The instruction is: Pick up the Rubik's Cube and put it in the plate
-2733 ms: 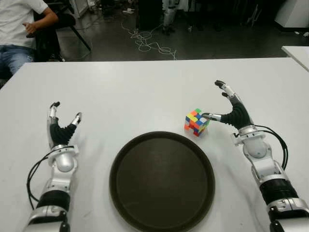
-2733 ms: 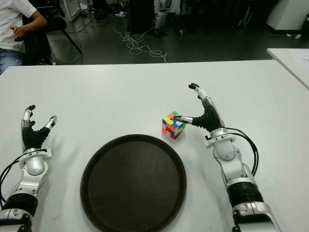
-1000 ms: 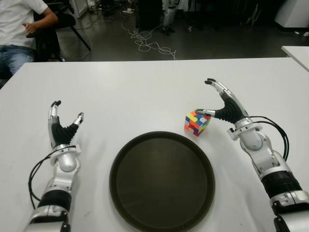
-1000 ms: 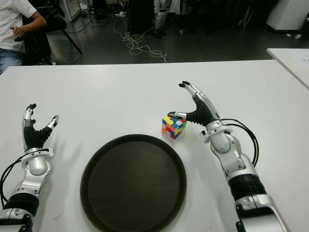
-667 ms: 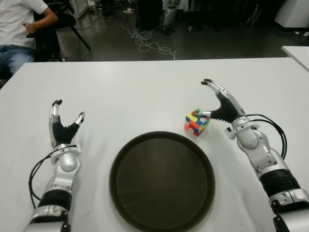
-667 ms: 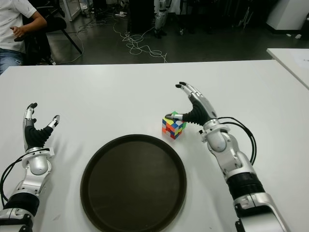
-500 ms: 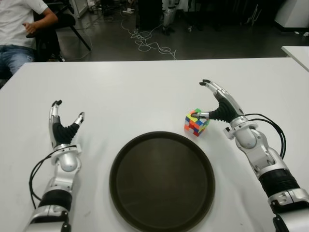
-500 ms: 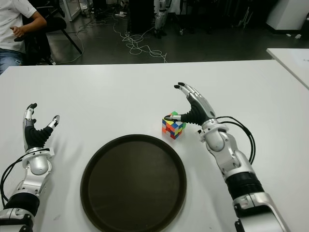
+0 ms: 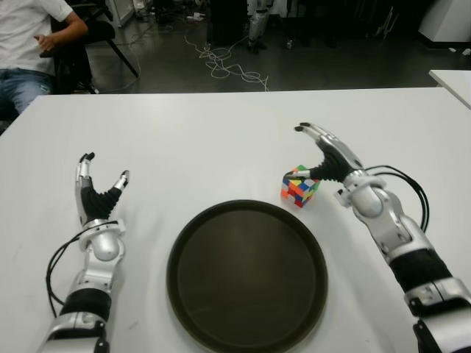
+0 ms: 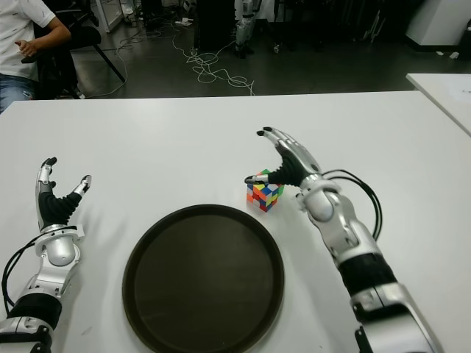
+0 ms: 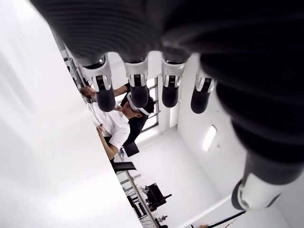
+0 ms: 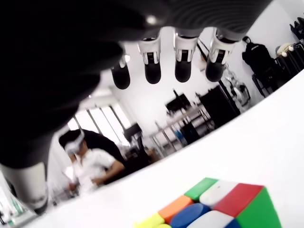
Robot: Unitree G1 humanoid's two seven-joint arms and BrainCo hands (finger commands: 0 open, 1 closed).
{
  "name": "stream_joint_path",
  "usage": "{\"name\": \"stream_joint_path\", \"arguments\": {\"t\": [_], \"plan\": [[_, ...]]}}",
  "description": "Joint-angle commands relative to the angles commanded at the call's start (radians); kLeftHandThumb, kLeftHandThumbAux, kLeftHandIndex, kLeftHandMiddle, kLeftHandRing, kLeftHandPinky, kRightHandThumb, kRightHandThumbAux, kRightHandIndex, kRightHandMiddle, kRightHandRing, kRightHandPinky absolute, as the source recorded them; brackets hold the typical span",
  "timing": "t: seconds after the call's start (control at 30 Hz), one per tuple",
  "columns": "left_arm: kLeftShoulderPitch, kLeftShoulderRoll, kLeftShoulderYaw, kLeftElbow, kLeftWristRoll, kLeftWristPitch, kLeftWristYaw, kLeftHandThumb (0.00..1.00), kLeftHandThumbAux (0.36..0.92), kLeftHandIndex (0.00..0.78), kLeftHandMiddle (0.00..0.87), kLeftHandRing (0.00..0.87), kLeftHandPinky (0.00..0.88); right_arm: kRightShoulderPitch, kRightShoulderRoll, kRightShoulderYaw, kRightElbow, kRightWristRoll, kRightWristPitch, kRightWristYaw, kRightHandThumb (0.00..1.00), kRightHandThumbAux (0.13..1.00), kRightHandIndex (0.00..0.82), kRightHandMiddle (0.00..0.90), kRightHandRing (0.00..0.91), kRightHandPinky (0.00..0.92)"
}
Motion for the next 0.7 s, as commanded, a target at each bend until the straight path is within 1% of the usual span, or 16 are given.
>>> {"name": "stream_joint_path", "arguments": {"t": [0.23,0.43,0.7], "plan": [[0.006,-0.003,0.000,-0.010,-0.002,0.008,-0.003,0.000,0.655,0.000,0.000,0.000,0.032,-0.035,-0.007,0.029,0.002,-0.024,0.044,0.042,0.000,0.614,0.000,0.000,0.000,0.000],[0.008,-0.002,-0.003,-0.017,0.004,0.014,0.002,0.000,0.665,0.000,0.000,0.000,0.021,-0.065,-0.011,0.047,0.007,-0.034,0.073,0.084,0.000,0.654,0.000,0.000,0.000,0.000],[0.009,0.001,-0.004,-0.019,0.008,0.019,0.002,0.000,0.668,0.000,0.000,0.000,0.053,-0.085,-0.012,0.065,0.008,-0.047,0.099,0.105,0.000,0.651,0.000,0.000,0.000,0.001]]}}
